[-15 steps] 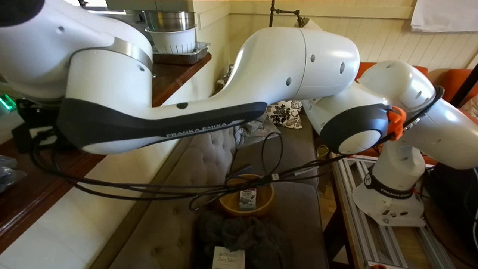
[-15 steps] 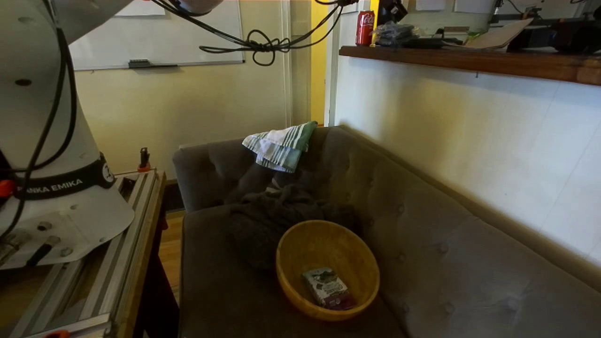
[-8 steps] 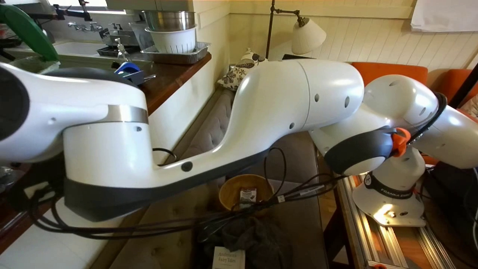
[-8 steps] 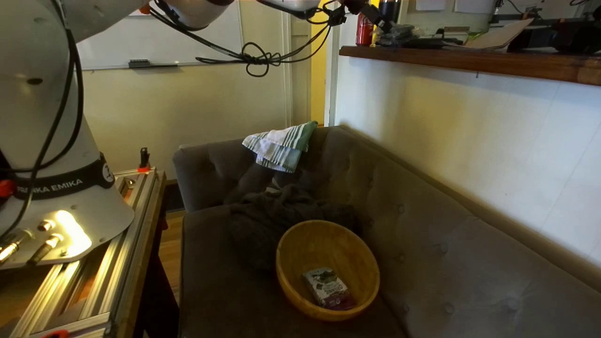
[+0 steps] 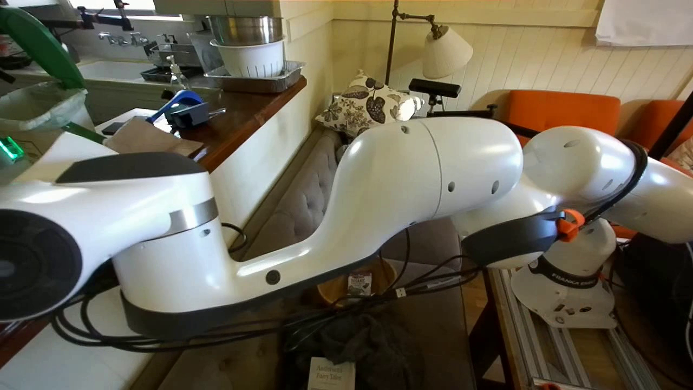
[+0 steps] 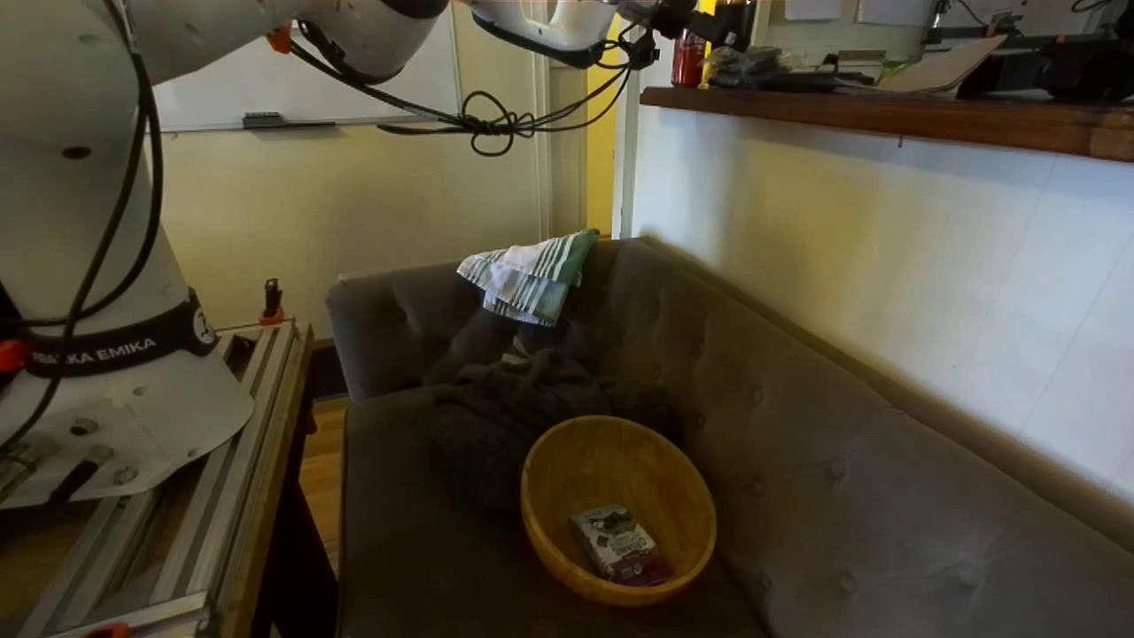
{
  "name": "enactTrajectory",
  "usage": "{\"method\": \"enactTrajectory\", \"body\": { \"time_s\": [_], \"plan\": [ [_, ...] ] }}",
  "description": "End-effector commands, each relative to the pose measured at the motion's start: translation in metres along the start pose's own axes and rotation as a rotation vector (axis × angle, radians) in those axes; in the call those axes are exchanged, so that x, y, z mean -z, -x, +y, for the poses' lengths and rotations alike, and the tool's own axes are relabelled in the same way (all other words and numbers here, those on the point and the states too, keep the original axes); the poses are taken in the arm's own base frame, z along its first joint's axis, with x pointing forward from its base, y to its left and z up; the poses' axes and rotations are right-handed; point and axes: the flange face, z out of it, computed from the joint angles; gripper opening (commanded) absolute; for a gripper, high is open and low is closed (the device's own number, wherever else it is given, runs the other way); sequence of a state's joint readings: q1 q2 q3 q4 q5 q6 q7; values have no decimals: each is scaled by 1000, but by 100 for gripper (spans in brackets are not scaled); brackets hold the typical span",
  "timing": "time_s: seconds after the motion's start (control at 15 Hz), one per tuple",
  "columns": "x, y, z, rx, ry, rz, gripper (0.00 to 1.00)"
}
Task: Remove the black remote from the top counter and put it in the wooden bowl
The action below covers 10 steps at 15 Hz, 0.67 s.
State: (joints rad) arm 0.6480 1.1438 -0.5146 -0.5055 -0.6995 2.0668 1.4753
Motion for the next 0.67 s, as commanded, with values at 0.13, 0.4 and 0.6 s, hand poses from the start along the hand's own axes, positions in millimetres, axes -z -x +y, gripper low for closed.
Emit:
{"method": "enactTrajectory", "body": {
  "time_s": [0.13,0.4,0.6],
  "plan": [
    [-12,-1,5,15,26,51,100],
    [-14,9,5,31,42,67,100],
    [-17,30,4,105,65,46,100]
  ]
}}
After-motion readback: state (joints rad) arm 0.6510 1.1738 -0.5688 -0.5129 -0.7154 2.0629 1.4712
